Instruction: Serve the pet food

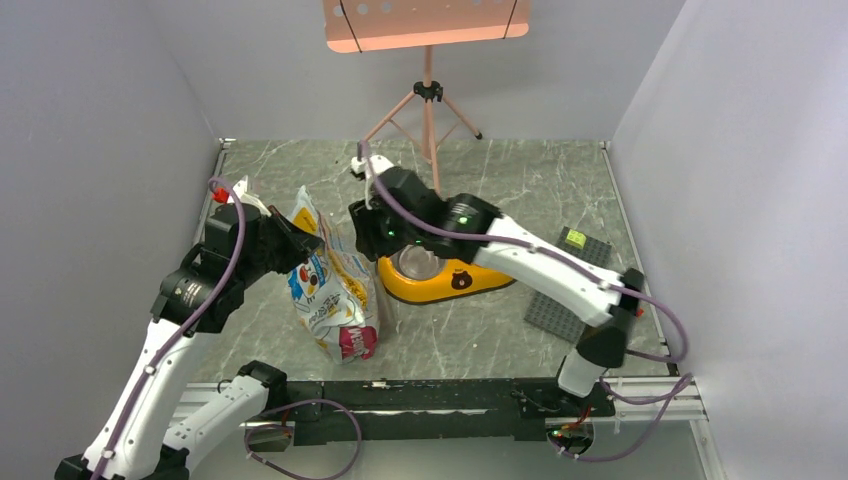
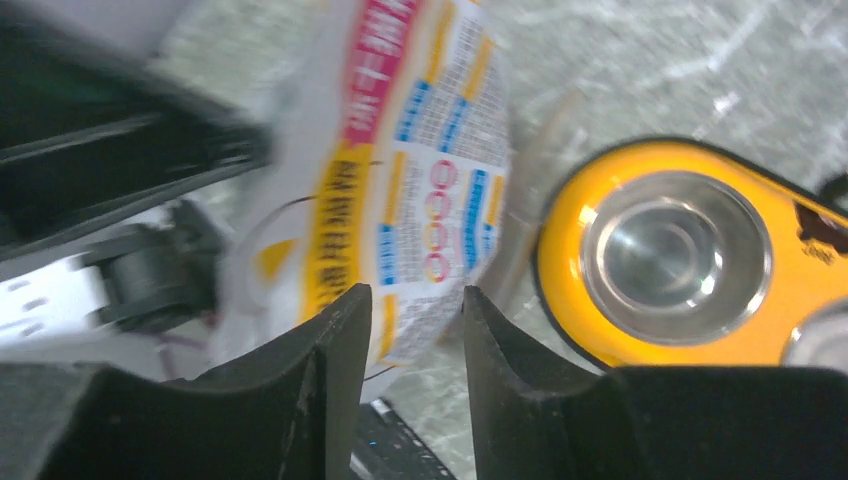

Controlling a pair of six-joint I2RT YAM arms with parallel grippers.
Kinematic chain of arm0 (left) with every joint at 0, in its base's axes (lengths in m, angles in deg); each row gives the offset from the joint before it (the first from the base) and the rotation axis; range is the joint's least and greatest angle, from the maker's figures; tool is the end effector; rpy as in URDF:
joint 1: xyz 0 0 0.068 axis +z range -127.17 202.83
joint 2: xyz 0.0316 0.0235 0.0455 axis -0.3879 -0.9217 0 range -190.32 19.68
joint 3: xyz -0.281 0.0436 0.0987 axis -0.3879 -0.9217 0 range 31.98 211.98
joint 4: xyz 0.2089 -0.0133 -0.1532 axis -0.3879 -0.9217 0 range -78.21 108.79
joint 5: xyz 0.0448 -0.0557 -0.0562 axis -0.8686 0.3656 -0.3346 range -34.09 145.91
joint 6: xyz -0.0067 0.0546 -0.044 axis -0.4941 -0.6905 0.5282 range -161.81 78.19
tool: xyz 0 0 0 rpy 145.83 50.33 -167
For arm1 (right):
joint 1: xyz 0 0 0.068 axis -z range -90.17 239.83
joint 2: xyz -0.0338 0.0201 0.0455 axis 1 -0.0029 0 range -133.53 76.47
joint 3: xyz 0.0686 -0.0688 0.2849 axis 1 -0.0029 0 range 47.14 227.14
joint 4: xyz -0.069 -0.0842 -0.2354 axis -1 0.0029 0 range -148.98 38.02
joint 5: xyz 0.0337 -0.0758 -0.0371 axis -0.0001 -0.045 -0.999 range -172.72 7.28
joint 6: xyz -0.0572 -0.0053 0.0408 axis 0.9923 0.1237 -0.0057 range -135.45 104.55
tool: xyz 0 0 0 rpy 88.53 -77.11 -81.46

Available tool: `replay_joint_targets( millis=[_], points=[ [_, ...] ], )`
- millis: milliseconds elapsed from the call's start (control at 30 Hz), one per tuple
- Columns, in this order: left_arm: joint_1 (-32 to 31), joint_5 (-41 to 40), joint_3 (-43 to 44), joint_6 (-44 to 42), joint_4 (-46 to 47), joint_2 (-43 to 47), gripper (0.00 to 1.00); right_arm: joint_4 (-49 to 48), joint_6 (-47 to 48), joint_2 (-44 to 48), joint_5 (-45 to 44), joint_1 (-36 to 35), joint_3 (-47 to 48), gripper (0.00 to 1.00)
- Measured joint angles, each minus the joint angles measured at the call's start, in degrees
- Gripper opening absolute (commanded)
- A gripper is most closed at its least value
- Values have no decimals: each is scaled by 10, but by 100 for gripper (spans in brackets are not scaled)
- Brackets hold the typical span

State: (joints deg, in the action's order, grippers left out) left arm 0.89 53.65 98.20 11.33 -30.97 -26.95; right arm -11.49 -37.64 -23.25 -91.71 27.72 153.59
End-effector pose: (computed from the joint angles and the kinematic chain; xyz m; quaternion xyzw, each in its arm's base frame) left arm 0.1318 -0.0507 0.3983 -0.2426 0.8320 -0.2903 0.4058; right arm 0.1964 0.3516 0.4049 -0.2786 0.8630 0.2260 0.3557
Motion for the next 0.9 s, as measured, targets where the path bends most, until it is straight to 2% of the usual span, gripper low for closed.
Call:
replay_joint_targets(
  millis=[67, 133, 233, 300, 600, 767, 900],
  points=[
    [2, 14, -9, 5, 18, 6, 0, -43, 3, 52, 49, 5, -28, 55],
    [5, 26, -24, 13, 38, 11, 0, -80, 3, 83, 83, 4, -45, 53],
    [8, 41, -47, 34, 68, 18, 0, -108, -1, 84, 112, 2, -34, 32],
    [9, 46, -51, 42, 75, 19, 0, -112, -13, 59, 111, 0, -12, 26],
    [9, 49, -51, 53, 73, 17, 0, -104, -51, -14, 104, 2, 1, 22],
    [10, 49, -51, 60, 73, 17, 0, -98, -55, -21, 104, 2, 22, 12],
    [11, 47, -51, 61, 70, 16, 0, -71, -55, -43, 99, 2, 57, 11]
  ],
)
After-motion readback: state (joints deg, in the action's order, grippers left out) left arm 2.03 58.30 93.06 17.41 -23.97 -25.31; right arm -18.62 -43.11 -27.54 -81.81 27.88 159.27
